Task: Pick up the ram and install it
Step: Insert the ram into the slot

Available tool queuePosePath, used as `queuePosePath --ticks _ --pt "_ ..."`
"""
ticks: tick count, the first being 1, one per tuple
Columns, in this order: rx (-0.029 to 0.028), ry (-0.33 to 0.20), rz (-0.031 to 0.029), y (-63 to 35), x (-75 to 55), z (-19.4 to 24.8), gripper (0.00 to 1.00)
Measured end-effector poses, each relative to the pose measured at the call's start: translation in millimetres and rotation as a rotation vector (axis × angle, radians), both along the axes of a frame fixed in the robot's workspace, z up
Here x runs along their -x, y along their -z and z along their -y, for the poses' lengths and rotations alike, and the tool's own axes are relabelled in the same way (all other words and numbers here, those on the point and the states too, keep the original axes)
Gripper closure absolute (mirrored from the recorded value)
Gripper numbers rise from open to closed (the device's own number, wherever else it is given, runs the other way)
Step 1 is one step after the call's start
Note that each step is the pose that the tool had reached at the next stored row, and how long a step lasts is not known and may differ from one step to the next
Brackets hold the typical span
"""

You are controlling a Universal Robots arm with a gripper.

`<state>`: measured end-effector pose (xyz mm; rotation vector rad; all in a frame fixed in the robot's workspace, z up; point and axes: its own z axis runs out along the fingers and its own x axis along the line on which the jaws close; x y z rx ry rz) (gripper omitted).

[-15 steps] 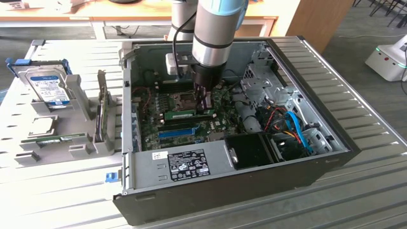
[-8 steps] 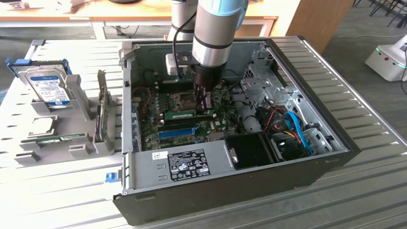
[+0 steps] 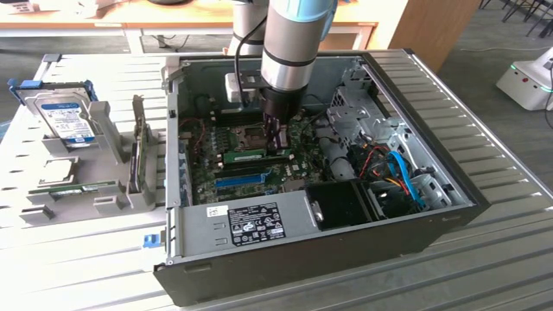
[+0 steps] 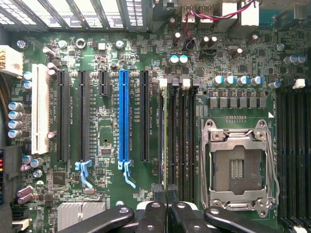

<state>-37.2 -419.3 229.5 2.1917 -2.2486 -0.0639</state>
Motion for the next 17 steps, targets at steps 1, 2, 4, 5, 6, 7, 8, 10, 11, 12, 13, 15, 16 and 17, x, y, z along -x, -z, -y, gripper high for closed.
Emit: queuePosePath --ticks 1,2,4,5,6,7,8,10,11,12,13,15,16,17 --pt "-0.0001 0.0 0.0 0.0 0.0 0.0 0.88" --pt "0.0 0.0 0.0 0.0 0.0 0.0 0.88" --pt "0.0 0.0 0.0 0.0 0.0 0.0 0.88" --pt "0.0 0.0 0.0 0.0 0.0 0.0 0.88" --pt "0.0 -0.001 0.0 0.0 0.0 0.0 0.88" --pt "-0.0001 -0.002 0.0 0.0 0.0 0.0 0.88" --pt "0.0 -0.002 -0.0001 0.0 0.0 0.0 0.88" --pt "0.0 -0.002 0.0 0.0 0.0 0.0 0.88" --pt "0.0 -0.002 0.0 0.1 0.0 0.0 0.88" --pt "-0.0005 -0.002 0.0002 0.7 0.0 -0.1 0.88" --pt "-0.0004 -0.002 0.0001 1.3 0.0 -0.1 0.88" --pt "0.0001 -0.002 -0.0001 1.7 0.0 0.0 0.88" --pt "0.0001 -0.002 -0.0001 1.7 0.0 0.0 0.88" --pt "0.0001 -0.002 -0.0001 1.7 0.0 0.0 0.88"
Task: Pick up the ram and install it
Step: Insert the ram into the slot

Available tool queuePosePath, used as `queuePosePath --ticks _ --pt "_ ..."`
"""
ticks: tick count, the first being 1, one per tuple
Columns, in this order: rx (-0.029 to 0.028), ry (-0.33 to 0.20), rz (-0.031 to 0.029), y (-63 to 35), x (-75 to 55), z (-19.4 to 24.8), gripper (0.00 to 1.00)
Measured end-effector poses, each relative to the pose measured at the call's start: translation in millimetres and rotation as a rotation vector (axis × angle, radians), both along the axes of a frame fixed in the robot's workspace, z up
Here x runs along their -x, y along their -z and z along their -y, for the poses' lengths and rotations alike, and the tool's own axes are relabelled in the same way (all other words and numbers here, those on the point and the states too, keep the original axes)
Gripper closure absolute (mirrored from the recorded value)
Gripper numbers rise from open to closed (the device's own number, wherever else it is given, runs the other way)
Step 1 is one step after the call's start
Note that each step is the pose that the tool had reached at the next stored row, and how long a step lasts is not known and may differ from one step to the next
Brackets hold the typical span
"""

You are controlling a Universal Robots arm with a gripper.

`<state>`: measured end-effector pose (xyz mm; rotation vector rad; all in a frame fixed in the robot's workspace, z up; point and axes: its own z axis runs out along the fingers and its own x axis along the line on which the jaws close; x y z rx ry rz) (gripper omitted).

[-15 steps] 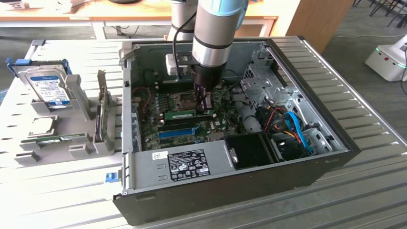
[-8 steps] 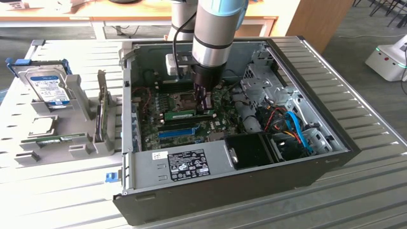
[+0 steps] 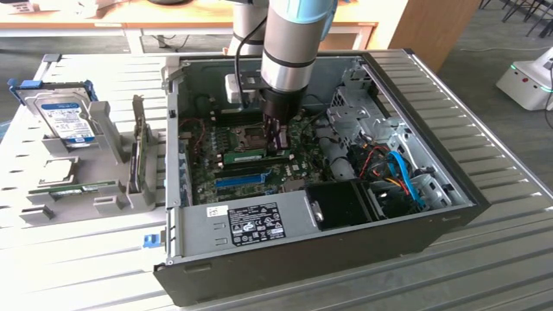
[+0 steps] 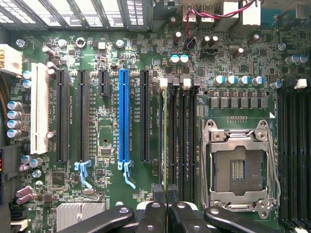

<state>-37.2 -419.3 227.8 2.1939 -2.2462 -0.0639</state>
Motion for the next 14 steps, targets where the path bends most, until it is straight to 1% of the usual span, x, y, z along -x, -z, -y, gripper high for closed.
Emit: queuePosePath --ticks 14 --pt "-0.0002 -0.002 0.0 0.1 0.3 -0.6 0.88"
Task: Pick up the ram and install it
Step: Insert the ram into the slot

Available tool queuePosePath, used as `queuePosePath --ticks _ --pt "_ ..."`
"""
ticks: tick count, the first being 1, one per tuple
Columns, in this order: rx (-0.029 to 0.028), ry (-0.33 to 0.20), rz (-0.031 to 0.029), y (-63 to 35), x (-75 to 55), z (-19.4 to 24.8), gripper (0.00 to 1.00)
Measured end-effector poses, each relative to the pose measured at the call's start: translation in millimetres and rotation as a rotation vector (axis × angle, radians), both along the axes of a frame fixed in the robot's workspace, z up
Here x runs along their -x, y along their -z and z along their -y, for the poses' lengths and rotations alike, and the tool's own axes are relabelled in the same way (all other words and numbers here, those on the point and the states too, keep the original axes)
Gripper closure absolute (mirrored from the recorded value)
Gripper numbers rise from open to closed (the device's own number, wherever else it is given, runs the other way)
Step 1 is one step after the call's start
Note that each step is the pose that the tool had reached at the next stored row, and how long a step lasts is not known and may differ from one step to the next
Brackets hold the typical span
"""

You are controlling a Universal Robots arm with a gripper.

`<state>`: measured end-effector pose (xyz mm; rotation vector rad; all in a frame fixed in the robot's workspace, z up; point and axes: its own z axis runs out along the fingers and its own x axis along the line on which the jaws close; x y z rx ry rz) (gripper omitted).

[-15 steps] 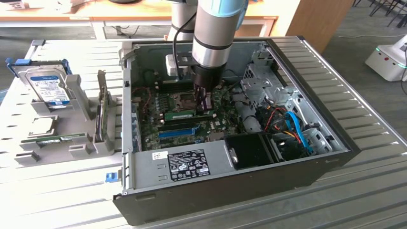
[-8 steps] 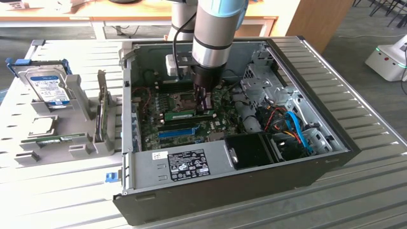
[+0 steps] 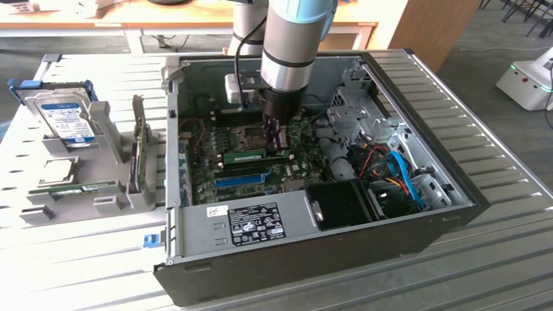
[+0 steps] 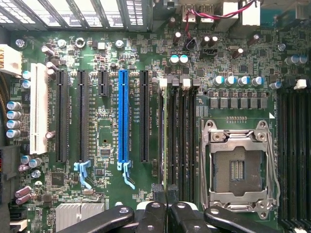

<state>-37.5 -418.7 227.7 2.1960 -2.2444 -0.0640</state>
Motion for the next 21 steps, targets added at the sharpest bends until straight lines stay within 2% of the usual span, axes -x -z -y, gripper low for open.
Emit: queuePosePath --ticks 21 --pt "-0.0002 -0.005 0.0 1.9 0.0 0.0 0.88"
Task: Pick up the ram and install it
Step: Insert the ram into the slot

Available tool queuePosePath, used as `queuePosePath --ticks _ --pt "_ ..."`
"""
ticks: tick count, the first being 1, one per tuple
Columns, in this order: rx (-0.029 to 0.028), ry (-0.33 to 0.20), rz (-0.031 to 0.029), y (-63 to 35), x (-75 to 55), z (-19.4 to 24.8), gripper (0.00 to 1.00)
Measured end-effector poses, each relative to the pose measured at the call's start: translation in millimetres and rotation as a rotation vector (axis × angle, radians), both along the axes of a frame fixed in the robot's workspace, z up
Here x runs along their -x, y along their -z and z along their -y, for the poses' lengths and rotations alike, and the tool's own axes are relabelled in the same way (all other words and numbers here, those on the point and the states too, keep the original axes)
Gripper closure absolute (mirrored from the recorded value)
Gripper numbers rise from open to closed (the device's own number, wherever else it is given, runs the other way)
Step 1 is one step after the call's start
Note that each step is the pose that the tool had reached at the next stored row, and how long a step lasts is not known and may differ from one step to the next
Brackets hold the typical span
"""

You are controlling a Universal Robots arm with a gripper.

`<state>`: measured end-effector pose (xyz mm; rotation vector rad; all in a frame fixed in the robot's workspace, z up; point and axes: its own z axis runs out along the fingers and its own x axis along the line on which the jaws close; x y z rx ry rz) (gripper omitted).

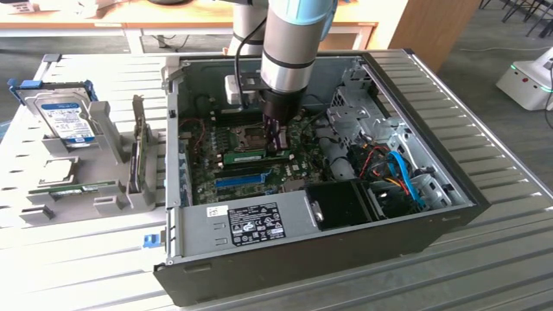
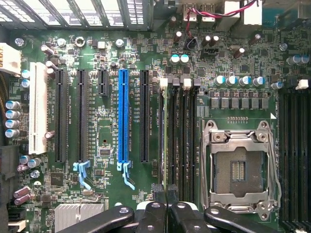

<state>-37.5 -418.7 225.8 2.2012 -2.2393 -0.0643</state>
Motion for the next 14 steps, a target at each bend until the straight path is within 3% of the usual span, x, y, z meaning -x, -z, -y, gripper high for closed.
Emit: queuePosePath --ticks 14 --pt "-0.0002 -0.006 0.0 0.3 -0.3 0.0 0.88"
